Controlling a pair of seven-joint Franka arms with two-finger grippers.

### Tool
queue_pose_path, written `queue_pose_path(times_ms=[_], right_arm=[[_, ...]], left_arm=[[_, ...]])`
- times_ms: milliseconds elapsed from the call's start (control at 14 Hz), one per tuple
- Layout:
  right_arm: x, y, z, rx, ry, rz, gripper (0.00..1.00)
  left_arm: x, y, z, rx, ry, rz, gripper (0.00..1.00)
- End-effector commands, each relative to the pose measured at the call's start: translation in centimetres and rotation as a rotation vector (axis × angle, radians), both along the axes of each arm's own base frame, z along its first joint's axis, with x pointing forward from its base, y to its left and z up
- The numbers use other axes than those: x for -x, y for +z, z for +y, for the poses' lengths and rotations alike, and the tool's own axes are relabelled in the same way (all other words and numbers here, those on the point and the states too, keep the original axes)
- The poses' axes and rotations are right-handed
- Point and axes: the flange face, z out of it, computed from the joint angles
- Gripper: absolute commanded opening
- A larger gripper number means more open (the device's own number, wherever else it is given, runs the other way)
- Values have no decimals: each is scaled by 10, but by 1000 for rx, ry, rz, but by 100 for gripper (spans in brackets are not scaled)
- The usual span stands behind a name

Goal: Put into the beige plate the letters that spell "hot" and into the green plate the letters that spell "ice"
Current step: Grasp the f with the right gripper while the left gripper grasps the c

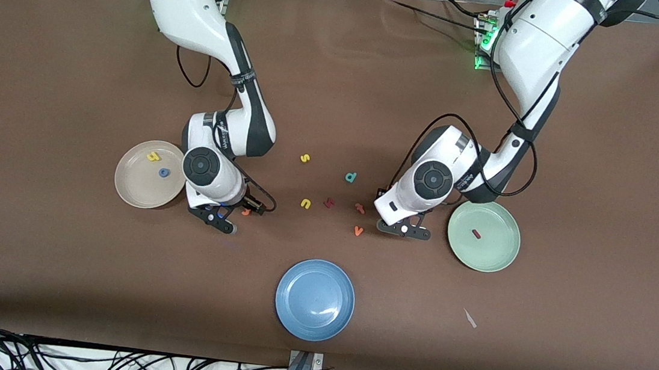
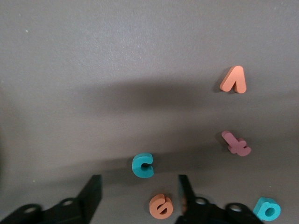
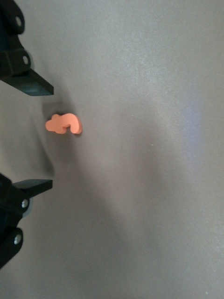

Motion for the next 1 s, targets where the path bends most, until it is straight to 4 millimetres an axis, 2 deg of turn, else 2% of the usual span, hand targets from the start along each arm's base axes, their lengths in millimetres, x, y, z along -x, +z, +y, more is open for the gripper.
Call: queue_pose_path(times_ms=[0,143,286,358,501,573,644,716,859,930], right_arm=[[-8,-9,1,0,15,-24,75],[-8,-12,1,2,12,-27,71],[-8,-13,1,1,12,-25,60],[-7,-14,1,1,11,-24,54],[-8,-14,0,0,4,-23,44],[-8,-14,1,-2,1,-24,39],[-8,-13,1,-3,1,-26,33],[-8,-14,1,-2,1,-24,30],[-8,-14,1,-3,-1,-24,23],[-8,-14,1,-3,-1,-24,19]], left_arm=[[-2,-12,5,7,18,-14,64],[-3,-19,3,14,19,-21,58],[-4,-24,5,17,23,-25,58],[-4,-24,6,17,25,-23,54],[-3,-25,5,17,23,-23,30],[-3,-27,5,15,22,-21,24],[-3,-27,5,15,22,-21,22],[-3,-28,5,14,22,-20,15],[-2,-27,4,14,20,-20,6],[-3,-23,4,13,21,-20,5]])
